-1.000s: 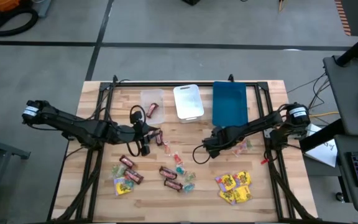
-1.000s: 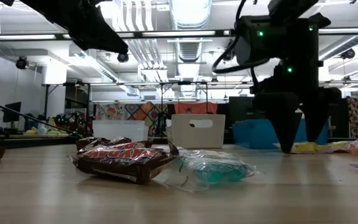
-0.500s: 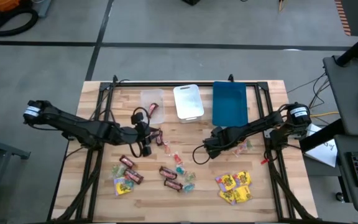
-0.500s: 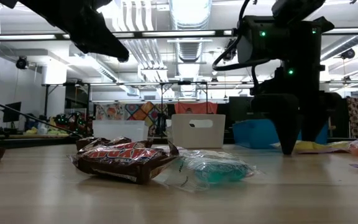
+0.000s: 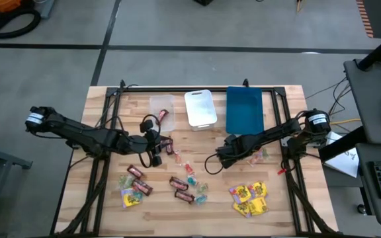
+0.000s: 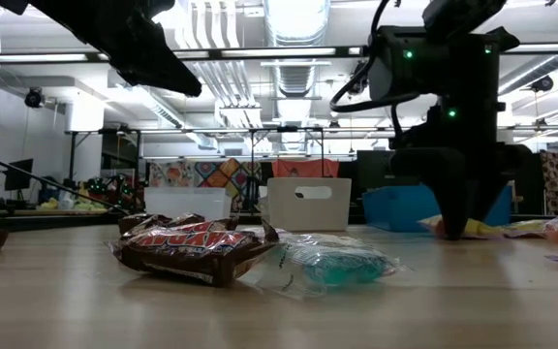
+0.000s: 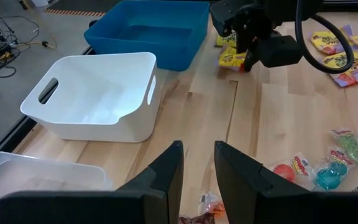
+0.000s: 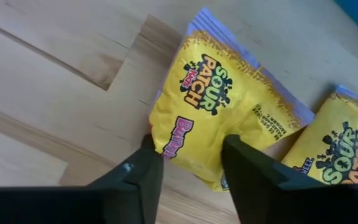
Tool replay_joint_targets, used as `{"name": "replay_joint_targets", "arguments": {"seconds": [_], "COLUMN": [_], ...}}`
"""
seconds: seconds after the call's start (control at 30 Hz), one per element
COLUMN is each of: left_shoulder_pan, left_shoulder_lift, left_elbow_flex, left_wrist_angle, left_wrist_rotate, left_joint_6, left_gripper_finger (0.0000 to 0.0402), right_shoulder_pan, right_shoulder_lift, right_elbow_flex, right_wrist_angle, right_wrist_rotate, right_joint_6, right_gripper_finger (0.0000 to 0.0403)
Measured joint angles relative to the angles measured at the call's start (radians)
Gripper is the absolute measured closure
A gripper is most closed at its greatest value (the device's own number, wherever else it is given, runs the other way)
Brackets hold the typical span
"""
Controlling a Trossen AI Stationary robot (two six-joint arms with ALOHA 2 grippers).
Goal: Sort candy
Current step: Put the middle right yellow sour patch candy into the blue bin
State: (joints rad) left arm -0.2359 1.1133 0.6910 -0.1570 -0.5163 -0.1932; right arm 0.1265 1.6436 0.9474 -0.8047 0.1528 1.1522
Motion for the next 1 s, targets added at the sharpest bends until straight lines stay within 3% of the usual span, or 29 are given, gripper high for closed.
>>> {"name": "replay_joint_targets", "arguments": {"seconds": [0.53, 0.8, 1.0], "left_shoulder_pan": [0.000, 0.000, 0.000], "left_shoulder_lift": [-0.002, -0.009, -0.009], "left_elbow_flex": [0.000, 0.000, 0.000], "left_wrist_angle": [0.014, 0.036, 0.061], "left_wrist_rotate": [0.000, 0.000, 0.000], "left_joint_6": [0.000, 0.000, 0.003], "left_gripper_finger": [0.0326, 0.0326, 0.0326], "right_shoulder_pan": [0.000, -0.007, -0.083], "right_shoulder_lift": [-0.075, -0.211, -0.324], "right_elbow_flex": [0.060, 0.106, 0.136], "right_wrist_angle": [0.002, 0.003, -0.003], "right_wrist_rotate": [-0.004, 0.010, 0.094], "right_joint_6": [-0.124, -0.245, -0.324], "right_gripper_finger": [0.0385, 0.0393, 0.0394]}}
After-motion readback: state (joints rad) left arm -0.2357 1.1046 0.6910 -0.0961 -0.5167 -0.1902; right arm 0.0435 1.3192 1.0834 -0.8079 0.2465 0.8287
